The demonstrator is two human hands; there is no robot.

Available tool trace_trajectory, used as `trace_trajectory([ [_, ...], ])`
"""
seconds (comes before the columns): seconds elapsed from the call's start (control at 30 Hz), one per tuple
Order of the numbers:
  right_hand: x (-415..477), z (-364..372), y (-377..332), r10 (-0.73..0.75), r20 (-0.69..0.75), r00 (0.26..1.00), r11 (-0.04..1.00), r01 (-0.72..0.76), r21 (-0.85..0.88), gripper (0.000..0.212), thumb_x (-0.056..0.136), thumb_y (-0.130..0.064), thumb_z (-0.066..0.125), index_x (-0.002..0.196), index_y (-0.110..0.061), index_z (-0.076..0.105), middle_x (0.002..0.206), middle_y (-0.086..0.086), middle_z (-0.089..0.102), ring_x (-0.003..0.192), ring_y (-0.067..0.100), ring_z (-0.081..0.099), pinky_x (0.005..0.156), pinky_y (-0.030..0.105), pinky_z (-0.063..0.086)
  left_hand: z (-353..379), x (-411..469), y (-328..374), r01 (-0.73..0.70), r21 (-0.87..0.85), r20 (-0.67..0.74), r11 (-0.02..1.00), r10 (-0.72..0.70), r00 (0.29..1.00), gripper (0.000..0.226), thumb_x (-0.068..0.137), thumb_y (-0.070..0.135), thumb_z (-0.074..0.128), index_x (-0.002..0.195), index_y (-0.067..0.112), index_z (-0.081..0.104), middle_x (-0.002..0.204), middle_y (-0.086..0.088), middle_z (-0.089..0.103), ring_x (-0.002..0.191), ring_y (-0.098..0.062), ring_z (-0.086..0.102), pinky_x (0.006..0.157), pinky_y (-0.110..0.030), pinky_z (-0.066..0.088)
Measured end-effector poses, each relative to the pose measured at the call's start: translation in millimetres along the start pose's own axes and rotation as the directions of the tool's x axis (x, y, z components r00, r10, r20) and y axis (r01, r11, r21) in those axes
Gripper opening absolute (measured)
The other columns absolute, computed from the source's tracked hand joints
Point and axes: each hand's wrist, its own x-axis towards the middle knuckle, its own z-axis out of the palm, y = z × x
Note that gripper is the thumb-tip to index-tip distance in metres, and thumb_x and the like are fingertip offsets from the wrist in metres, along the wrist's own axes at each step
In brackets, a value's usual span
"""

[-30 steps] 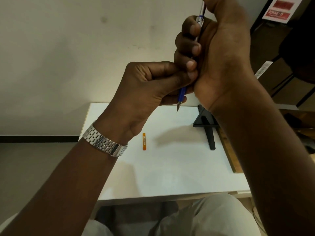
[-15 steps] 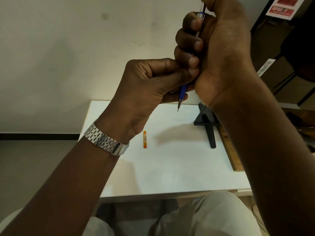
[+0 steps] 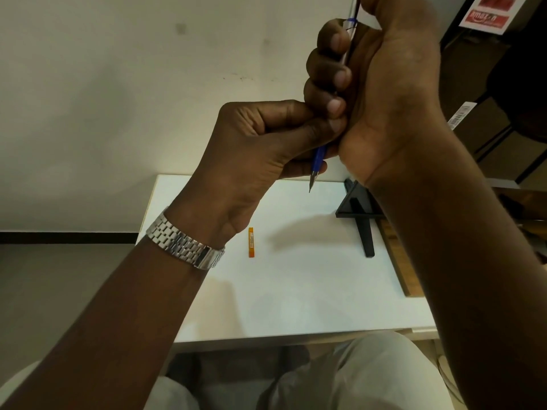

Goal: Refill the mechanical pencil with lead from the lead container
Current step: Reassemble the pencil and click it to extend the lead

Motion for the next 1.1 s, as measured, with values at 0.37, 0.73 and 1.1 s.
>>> trace_trajectory([
  [0.37, 1.9, 0.5, 2.5, 0.030, -0.022, 0.999, 0.999, -0.029, 0.031, 0.056, 0.108, -0.044, 0.029, 0.064, -0.015, 0.047, 0.047, -0.004, 0.038, 0.037, 0.010, 0.032, 0.045, 0.018, 0.029, -1.3, -1.7, -3.6, 0.004, -0.006, -0.011, 1.000, -0.004, 1.000, 0.015, 0.092, 0.003, 0.074, 0.104, 0.010, 0.081, 0.087, -0.005, 0.083, 0.085, -0.026, 0.083, 0.073, -0.032, 0.065],
  [0.73, 4.2, 1.0, 4.1, 0.060, -0.046, 0.997, 0.997, -0.057, 0.057, 0.057, 0.104, -0.049, 0.034, 0.065, -0.013, 0.053, 0.052, -0.001, 0.043, 0.041, 0.013, 0.035, 0.043, 0.018, 0.031, -1.7, -2.8, -3.7, 0.017, -0.012, -0.025, 1.000, -0.017, 1.000, 0.015, 0.089, 0.005, 0.076, 0.101, 0.011, 0.082, 0.085, -0.001, 0.083, 0.084, -0.025, 0.083, 0.071, -0.030, 0.065],
  [1.1, 5.0, -0.3, 6.3, 0.110, -0.035, 0.993, 0.990, -0.106, 0.096, 0.057, 0.101, -0.051, 0.036, 0.062, -0.013, 0.054, 0.052, 0.001, 0.047, 0.041, 0.013, 0.038, 0.047, 0.020, 0.030, -0.6, -5.2, -4.0, 0.036, -0.034, -0.041, 0.999, -0.038, 0.998, 0.026, 0.074, 0.019, 0.079, 0.099, 0.013, 0.084, 0.085, -0.002, 0.084, 0.081, -0.024, 0.083, 0.069, -0.029, 0.065],
])
